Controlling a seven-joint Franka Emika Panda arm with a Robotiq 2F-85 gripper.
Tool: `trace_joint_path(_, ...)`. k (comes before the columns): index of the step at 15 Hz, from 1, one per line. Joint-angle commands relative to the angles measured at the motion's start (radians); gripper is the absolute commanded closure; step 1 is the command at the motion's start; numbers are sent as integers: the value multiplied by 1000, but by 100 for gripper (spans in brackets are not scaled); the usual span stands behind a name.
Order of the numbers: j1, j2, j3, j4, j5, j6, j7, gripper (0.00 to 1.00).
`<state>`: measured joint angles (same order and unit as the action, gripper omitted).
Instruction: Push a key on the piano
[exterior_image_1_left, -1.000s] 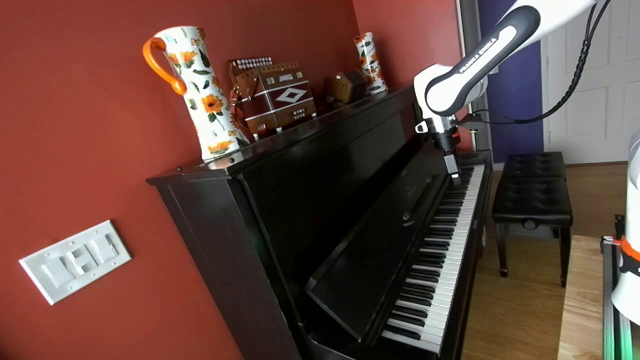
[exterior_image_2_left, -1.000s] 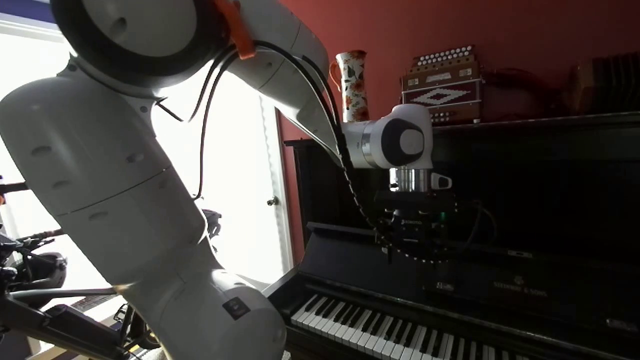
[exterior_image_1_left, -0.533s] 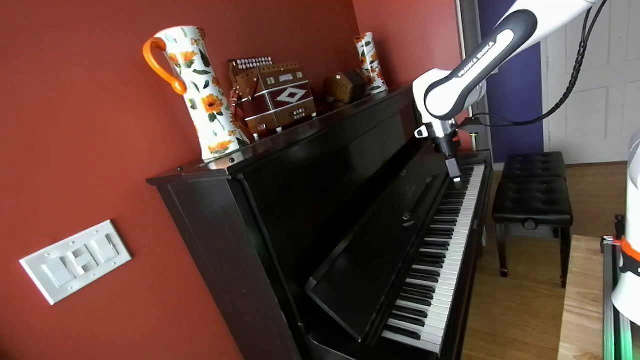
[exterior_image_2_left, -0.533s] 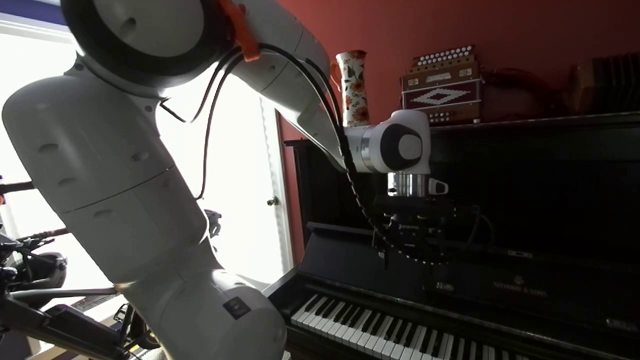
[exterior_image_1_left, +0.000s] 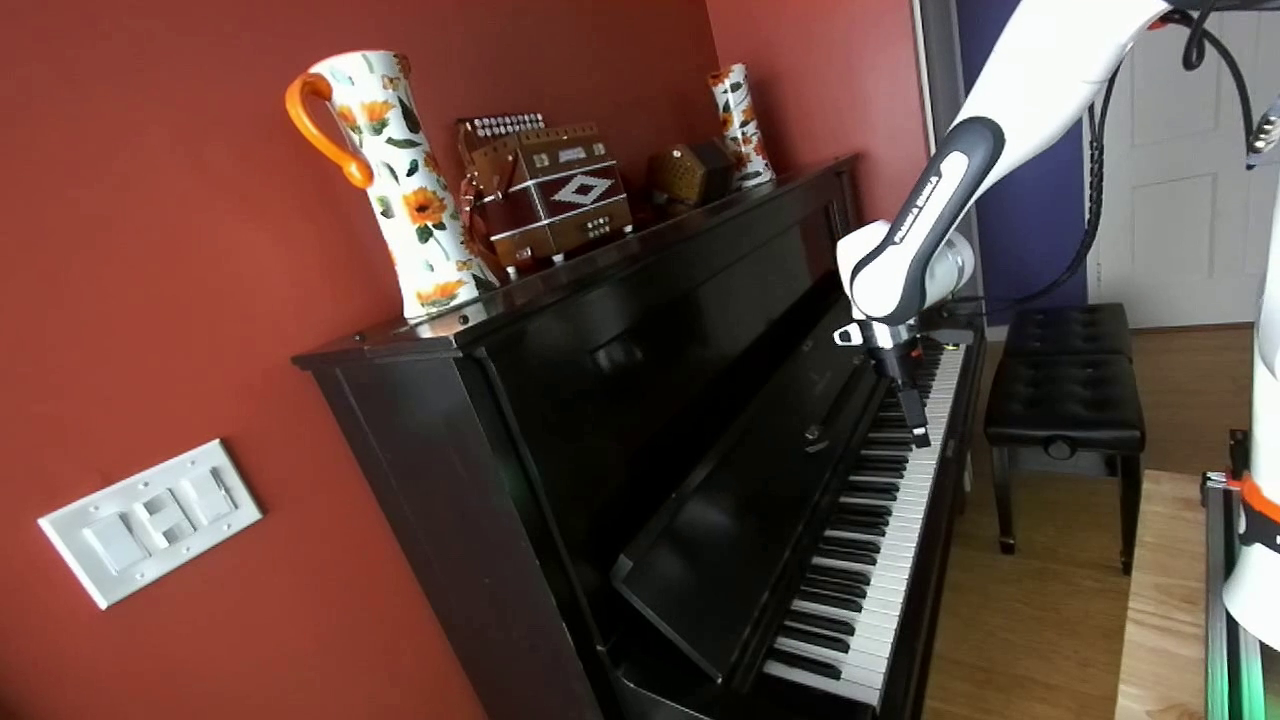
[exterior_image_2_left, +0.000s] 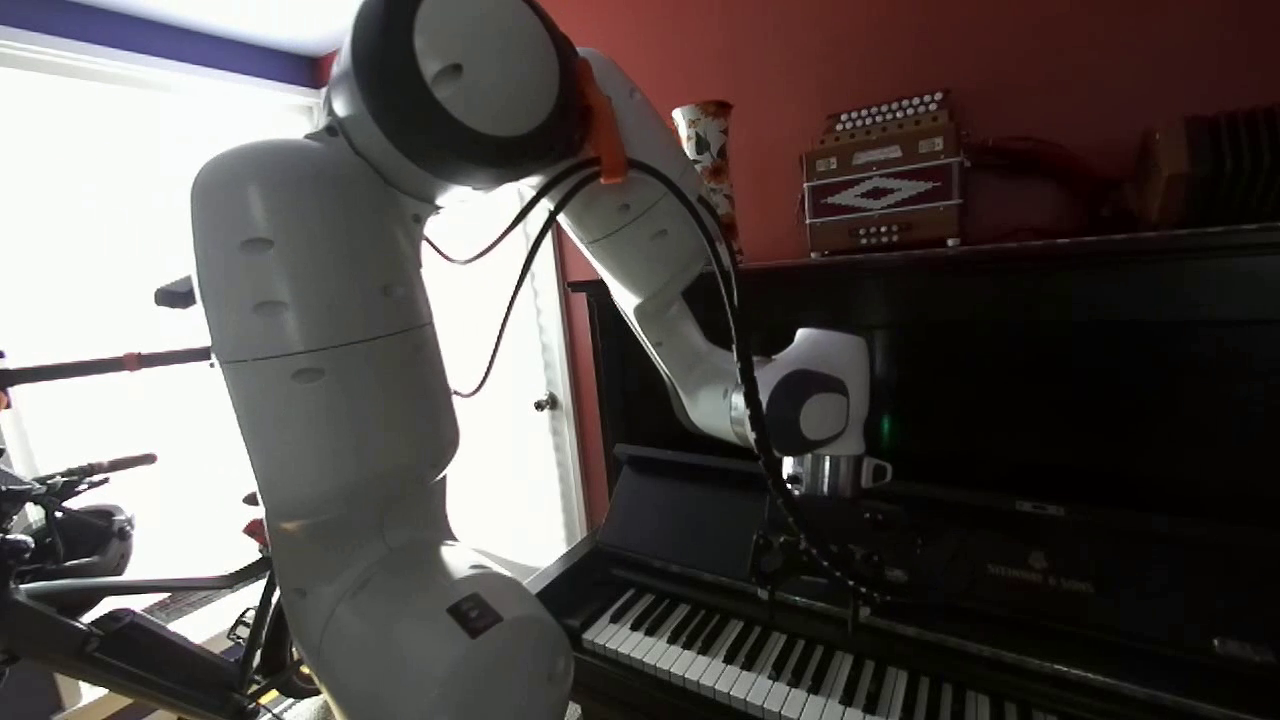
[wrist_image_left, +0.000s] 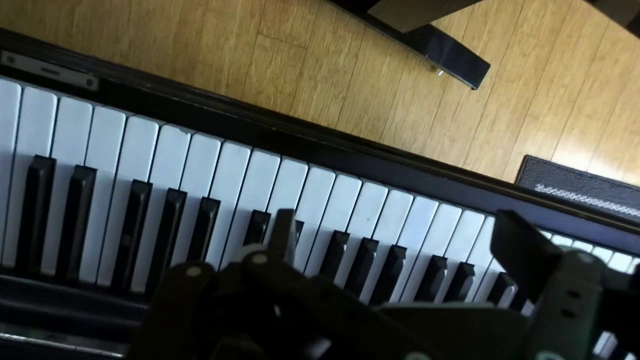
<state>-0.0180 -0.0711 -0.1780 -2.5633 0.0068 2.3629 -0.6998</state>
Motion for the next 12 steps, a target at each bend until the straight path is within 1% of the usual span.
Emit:
trace_joint_path(1, -34, 118, 10, -20, 87, 169, -116, 0)
trace_joint_path(2, -46, 149, 17, -19, 117, 203, -147, 0)
trace_joint_path(3, -47, 92, 31, -17, 57, 139, -75, 0)
trace_joint_path(5, -62, 137, 36, -17, 81, 184, -108, 0)
trace_joint_path(8, -65, 149, 38, -14, 83, 190, -112, 0)
trace_joint_path(10, -66, 191, 38, 1, 34, 243, -41, 0)
trace_joint_path(12, -77, 226, 41, 15, 25, 278, -20, 0)
